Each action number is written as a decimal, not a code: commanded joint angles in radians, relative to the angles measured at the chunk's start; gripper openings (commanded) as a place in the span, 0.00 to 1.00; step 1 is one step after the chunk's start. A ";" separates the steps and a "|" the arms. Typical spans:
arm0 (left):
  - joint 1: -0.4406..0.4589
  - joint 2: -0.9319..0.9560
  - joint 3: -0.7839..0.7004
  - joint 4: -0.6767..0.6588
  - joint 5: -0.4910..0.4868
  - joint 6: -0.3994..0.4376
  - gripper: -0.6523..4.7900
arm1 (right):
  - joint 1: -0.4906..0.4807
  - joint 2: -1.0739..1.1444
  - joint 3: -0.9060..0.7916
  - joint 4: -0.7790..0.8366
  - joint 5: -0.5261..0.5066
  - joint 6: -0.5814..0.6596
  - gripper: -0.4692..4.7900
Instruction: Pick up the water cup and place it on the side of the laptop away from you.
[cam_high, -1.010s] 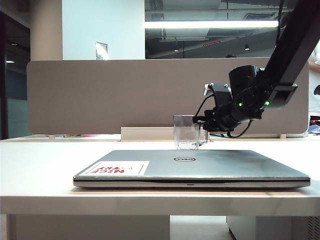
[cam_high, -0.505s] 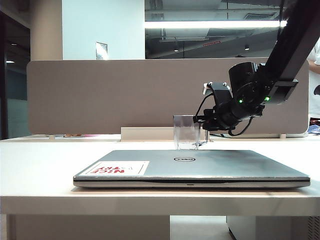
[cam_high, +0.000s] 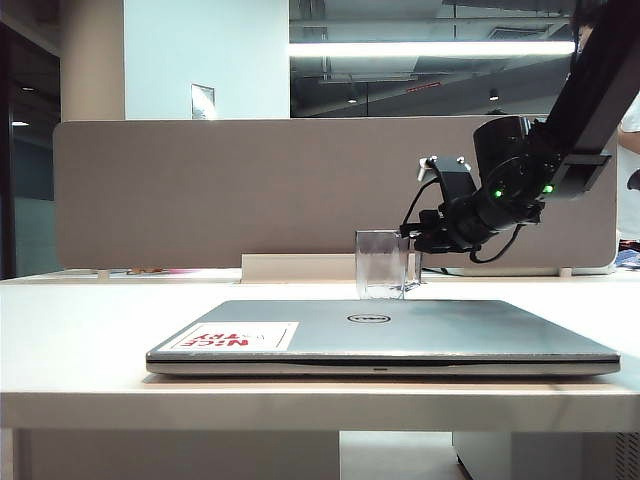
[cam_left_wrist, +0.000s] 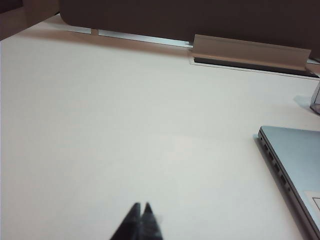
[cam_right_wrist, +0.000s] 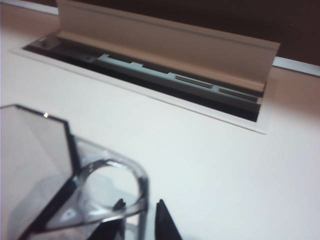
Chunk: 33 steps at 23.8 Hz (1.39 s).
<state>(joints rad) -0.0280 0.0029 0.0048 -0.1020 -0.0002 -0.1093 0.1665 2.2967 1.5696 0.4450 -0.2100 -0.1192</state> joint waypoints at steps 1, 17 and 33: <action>-0.002 0.001 0.003 0.005 0.001 -0.003 0.11 | -0.003 -0.008 0.006 -0.049 -0.049 -0.031 0.27; -0.002 0.001 0.003 0.005 0.001 -0.003 0.11 | -0.012 -0.080 0.006 -0.269 -0.053 -0.100 0.28; -0.002 0.001 0.003 0.004 0.001 -0.003 0.11 | -0.142 -0.361 0.003 -0.685 0.055 -0.091 0.09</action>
<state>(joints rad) -0.0280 0.0029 0.0048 -0.1024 -0.0006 -0.1093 0.0410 1.9598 1.5703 -0.2131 -0.1581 -0.2134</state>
